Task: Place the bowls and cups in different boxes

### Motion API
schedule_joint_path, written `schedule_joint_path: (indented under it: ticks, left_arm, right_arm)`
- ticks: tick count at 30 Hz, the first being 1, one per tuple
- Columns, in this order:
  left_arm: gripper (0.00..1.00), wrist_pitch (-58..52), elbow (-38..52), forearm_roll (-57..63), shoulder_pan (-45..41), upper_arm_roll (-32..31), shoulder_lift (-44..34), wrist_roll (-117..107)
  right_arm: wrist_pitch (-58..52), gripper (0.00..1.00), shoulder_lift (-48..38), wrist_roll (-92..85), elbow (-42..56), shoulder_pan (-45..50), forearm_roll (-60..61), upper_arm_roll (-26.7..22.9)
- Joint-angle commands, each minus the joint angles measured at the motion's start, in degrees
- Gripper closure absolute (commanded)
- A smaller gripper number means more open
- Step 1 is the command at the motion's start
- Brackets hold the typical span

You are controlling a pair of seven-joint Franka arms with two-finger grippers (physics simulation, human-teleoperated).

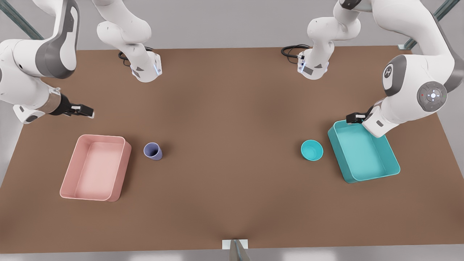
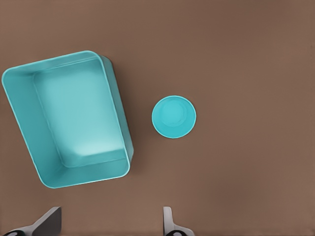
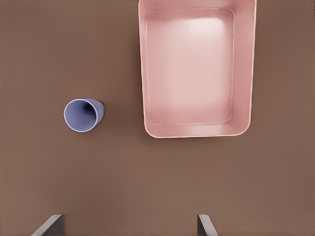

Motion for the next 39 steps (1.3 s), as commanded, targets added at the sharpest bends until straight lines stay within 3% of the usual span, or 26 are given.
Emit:
schedule_joint_path:
  ticks: [1, 4, 8, 12, 16, 19, 23, 24, 25, 27, 29, 33, 37, 39]
  left_arm:
    - [0.00, -0.10, 0.02, -0.05, 0.00, -0.01, -0.03, 1.42]
    - [0.00, 2.00, -0.24, 0.65, -4.74, -0.71, 4.53, 0.81]
    - [0.00, 19.75, -4.62, 3.90, -10.10, -0.54, 14.90, -0.95]
    - [0.00, 39.35, -15.87, 3.99, -11.07, -0.54, 16.67, -4.12]
    - [0.00, 49.29, -23.53, 4.08, -11.86, -0.45, 18.25, -4.12]
    - [0.00, 49.29, -25.46, 4.08, -11.77, -0.45, 19.04, -4.03]
    - [0.00, 49.03, -27.75, 4.08, -11.51, -0.45, 20.36, -4.03]
    - [0.20, 48.85, -27.75, 4.08, -11.42, -0.45, 20.71, -4.12]
    - [0.29, 48.85, -27.66, 4.16, -11.42, -0.36, 21.15, -4.12]
    - [0.64, 48.85, -27.57, 4.25, -11.42, -0.27, 21.41, -4.20]
    - [0.79, 48.85, -27.57, 4.25, -11.42, -0.27, 21.41, -6.04]
    - [0.79, 48.33, -27.31, 4.16, -11.77, -0.27, 20.18, -11.23]
    - [0.79, 34.71, -24.50, 4.08, -11.51, 0.25, 10.96, -15.36]
    - [0.79, 22.76, -18.61, 4.43, -10.99, 1.04, 8.14, -18.88]
  right_arm:
    - [0.59, 0.00, 0.06, 0.32, 0.10, 3.05, 0.12, -0.40]
    - [0.77, 0.00, 2.08, 0.32, 1.24, 3.23, -0.05, -0.23]
    - [8.05, 0.00, 7.88, 4.00, 1.86, 8.85, 1.87, 0.04]
    - [16.84, 0.00, 15.35, 7.17, 1.42, 11.58, 4.07, 0.04]
    - [25.37, 0.00, 16.76, 10.87, -4.64, 14.13, 3.90, 0.04]
    - [31.61, 0.00, 15.62, 11.04, -11.94, 14.13, 3.99, 0.04]
    - [37.85, 0.00, 20.45, 12.01, -11.94, 14.04, 4.51, 0.04]
    - [38.91, 0.00, 20.63, 12.18, -12.29, 14.04, 4.51, 0.04]
    - [38.91, 0.00, 20.71, 12.18, -12.38, 13.95, 4.51, 0.04]
    - [44.44, 0.00, 19.57, 12.18, -18.18, 13.86, 4.51, 0.04]
    - [45.24, 0.00, 19.22, 12.18, -19.67, 13.60, 4.60, 0.12]
    - [46.47, 0.00, 18.96, 12.10, -21.52, 12.81, 4.60, 0.04]
    - [46.03, 0.00, 20.45, 12.10, -20.99, 12.72, 4.60, 0.04]
    - [46.03, 0.00, 20.98, 12.10, -21.34, 12.63, 4.60, 0.04]
